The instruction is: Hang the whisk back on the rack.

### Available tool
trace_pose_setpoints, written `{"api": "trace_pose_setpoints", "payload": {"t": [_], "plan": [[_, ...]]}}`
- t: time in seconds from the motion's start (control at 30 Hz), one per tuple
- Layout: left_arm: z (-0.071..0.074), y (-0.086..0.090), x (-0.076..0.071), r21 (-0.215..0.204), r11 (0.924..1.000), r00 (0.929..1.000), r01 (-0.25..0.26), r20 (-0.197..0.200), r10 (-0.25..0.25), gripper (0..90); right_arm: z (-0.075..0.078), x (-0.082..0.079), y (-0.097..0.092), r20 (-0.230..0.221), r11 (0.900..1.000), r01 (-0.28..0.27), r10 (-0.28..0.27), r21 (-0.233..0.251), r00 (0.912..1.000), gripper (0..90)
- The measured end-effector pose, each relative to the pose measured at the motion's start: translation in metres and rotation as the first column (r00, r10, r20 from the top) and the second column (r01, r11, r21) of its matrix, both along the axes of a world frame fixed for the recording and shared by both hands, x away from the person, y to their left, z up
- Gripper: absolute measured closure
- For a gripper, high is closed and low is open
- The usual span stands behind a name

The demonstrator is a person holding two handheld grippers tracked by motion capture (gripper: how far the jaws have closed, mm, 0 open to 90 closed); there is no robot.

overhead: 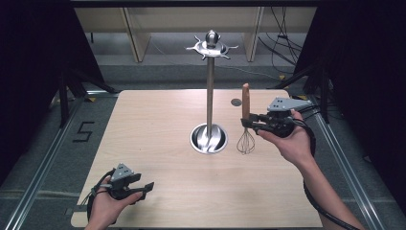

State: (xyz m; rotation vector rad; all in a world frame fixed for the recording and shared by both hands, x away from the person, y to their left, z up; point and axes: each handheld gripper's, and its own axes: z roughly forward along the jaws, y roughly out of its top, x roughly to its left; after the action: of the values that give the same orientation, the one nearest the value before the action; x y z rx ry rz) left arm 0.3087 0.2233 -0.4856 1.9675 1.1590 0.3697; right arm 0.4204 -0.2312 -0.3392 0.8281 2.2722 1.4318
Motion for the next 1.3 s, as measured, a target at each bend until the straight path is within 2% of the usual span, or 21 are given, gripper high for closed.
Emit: {"api": "trace_pose_setpoints", "payload": {"t": [0.03, 0.07, 0.1, 0.17, 0.23, 0.27, 0.33, 0.4, 0.47, 0.57, 0.6, 0.63, 0.7, 0.73, 0.9, 0.93, 1.03, 1.07, 1.13, 1.27, 1.3], "plan": [[0.0, 0.0, 0.0, 0.0, 1.0, 1.0, 0.0, 0.0, 0.0, 35.6, 0.0, 0.0, 0.0, 0.0, 1.0, 0.0, 0.0, 0.0, 1.0, 70.4], [0.0, 0.0, 0.0, 0.004, 1.0, 1.0, 0.0, -0.001, 0.0, 35.6, 0.0, 0.002, 0.001, 0.022, 1.0, 0.002, -0.002, 0.008, 0.9998, 70.4], [0.001, 0.0, 0.0, 0.011, 0.9999, 1.0, 0.001, -0.008, -0.001, 35.6, 0.0, 0.0, 0.002, 0.001, 0.9998, 0.011, -0.011, 0.017, 0.9999, 70.4], [0.001, 0.001, 0.0, 0.014, 0.9999, 1.0, 0.002, -0.008, -0.002, 35.6, 0.003, 0.002, 0.002, -0.005, 0.9999, -0.003, 0.003, 0.012, 1.0, 70.4], [0.001, 0.0, 0.0, 0.006, 1.0, 1.0, 0.0, -0.007, 0.0, 35.6, 0.002, 0.004, 0.002, 0.013, 0.9999, -0.002, 0.002, 0.013, 0.9999, 70.4], [0.001, 0.0, 0.0, 0.007, 1.0, 1.0, 0.0, -0.007, 0.0, 35.6, 0.004, 0.004, 0.002, -0.013, 0.9999, -0.014, 0.014, 0.008, 0.9998, 70.4], [0.001, 0.0, 0.0, 0.006, 1.0, 1.0, 0.0, -0.006, 0.0, 35.6, 0.004, 0.006, 0.003, 0.007, 0.9997, -0.015, 0.015, 0.018, 0.9999, 70.4], [0.001, 0.0, 0.0, 0.013, 0.9999, 0.9999, -0.001, -0.011, 0.001, 35.6, 0.006, 0.007, 0.002, -0.013, 0.9995, -0.032, 0.032, 0.003, 0.9994, 70.4], [0.001, 0.0, 0.0, 0.013, 0.9999, 0.9999, -0.001, -0.011, 0.001, 35.6, 0.006, 0.007, 0.004, -0.01, 0.9996, -0.016, 0.017, 0.024, 0.9998, 70.4], [0.001, 0.001, 0.0, 0.013, 0.9999, 1.0, -0.001, -0.009, 0.001, 35.6, 0.007, 0.009, 0.003, -0.01, 0.9993, -0.035, 0.035, 0.014, 0.9993, 70.4], [0.001, 0.001, 0.0, 0.014, 0.9999, 1.0, -0.001, -0.009, 0.002, 35.6, 0.007, 0.008, 0.004, -0.012, 0.9994, -0.016, 0.016, 0.03, 0.9998, 70.4], [0.001, 0.001, 0.0, 0.019, 0.9998, 0.9999, 0.002, -0.01, -0.002, 35.6, 0.009, 0.011, 0.002, -0.012, 0.9991, -0.041, 0.041, 0.014, 0.9991, 70.4], [0.001, 0.001, 0.0, 0.012, 0.9999, 1.0, -0.001, -0.009, 0.001, 35.6, 0.009, 0.011, 0.002, -0.016, 0.9992, -0.037, 0.038, 0.01, 0.9992, 70.4], [0.001, 0.001, 0.0, 0.013, 0.9999, 1.0, -0.001, -0.009, 0.001, 35.6, 0.008, 0.01, 0.004, -0.011, 0.9993, -0.018, 0.018, 0.031, 0.9998, 70.4], [0.001, 0.001, 0.0, 0.013, 0.9999, 1.0, -0.001, -0.009, 0.002, 35.6, 0.011, 0.012, 0.002, -0.02, 0.9992, -0.038, 0.038, 0.013, 0.9991, 70.4], [0.001, 0.0, 0.0, 0.012, 0.9999, 1.0, -0.001, -0.009, 0.001, 35.6, 0.01, 0.012, 0.004, -0.012, 0.9992, -0.02, 0.021, 0.035, 0.9997, 70.4], [0.001, 0.0, 0.0, 0.011, 0.9999, 1.0, -0.001, -0.008, 0.001, 35.6, 0.012, 0.014, 0.002, -0.003, 0.9992, -0.039, 0.039, 0.009, 0.9992, 70.4], [0.001, 0.001, 0.0, 0.012, 0.9999, 1.0, -0.002, -0.008, 0.002, 35.6, 0.012, 0.013, 0.004, -0.019, 0.9989, -0.023, 0.023, 0.04, 0.9996, 70.4], [0.001, 0.001, 0.0, 0.012, 0.9999, 1.0, -0.002, -0.006, 0.002, 35.6, 0.014, 0.014, 0.002, -0.015, 0.999, -0.043, 0.043, 0.017, 0.999, 70.4], [0.001, 0.0, 0.0, 0.011, 0.9999, 1.0, -0.002, -0.007, 0.002, 35.6, 0.014, 0.015, 0.004, -0.013, 0.9987, -0.032, 0.033, 0.039, 0.9994, 70.4], [0.001, 0.001, 0.0, 0.012, 0.9999, 1.0, -0.001, -0.008, 0.002, 35.6, 0.016, 0.016, 0.002, -0.016, 0.9986, -0.05, 0.051, 0.016, 0.9986, 70.4]]}}
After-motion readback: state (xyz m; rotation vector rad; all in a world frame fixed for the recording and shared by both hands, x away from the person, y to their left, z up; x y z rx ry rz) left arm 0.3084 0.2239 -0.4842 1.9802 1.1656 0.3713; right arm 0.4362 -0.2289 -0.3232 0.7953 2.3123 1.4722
